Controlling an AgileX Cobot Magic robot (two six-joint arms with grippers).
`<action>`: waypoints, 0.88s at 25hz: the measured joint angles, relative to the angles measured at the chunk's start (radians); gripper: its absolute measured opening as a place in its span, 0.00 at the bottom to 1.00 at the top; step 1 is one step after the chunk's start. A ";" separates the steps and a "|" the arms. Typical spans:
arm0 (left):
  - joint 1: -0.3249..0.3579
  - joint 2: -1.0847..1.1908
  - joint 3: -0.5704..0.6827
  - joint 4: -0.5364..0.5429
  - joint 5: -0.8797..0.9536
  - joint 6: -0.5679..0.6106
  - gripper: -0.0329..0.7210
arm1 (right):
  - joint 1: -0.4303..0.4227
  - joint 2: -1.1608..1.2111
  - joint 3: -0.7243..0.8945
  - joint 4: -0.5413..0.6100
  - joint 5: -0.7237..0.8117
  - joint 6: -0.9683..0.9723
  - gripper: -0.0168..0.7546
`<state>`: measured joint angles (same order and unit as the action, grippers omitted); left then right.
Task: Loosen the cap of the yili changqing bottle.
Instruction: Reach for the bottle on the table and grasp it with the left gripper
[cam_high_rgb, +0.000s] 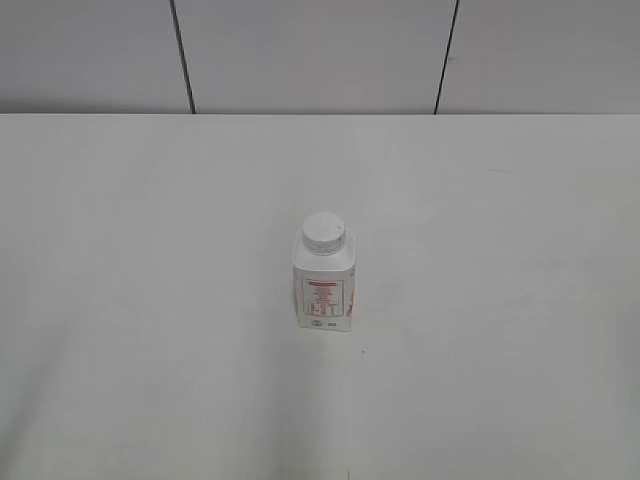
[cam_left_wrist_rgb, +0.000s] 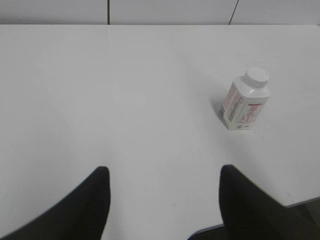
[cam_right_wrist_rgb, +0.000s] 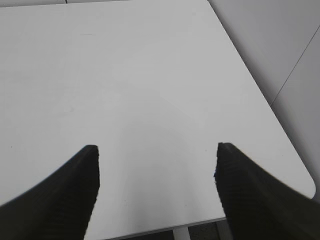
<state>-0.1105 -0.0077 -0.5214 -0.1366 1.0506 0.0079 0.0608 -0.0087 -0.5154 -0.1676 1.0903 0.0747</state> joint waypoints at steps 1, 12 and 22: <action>0.000 0.000 0.000 0.000 0.000 0.000 0.62 | 0.000 0.000 0.000 0.000 0.000 0.000 0.75; 0.000 0.000 0.000 0.000 0.000 0.000 0.62 | 0.000 0.000 0.000 0.000 0.000 0.000 0.75; 0.000 0.000 0.000 0.000 0.000 0.000 0.62 | 0.000 0.000 0.000 0.000 0.000 0.000 0.75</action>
<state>-0.1105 -0.0077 -0.5214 -0.1366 1.0506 0.0079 0.0608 -0.0087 -0.5154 -0.1676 1.0903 0.0747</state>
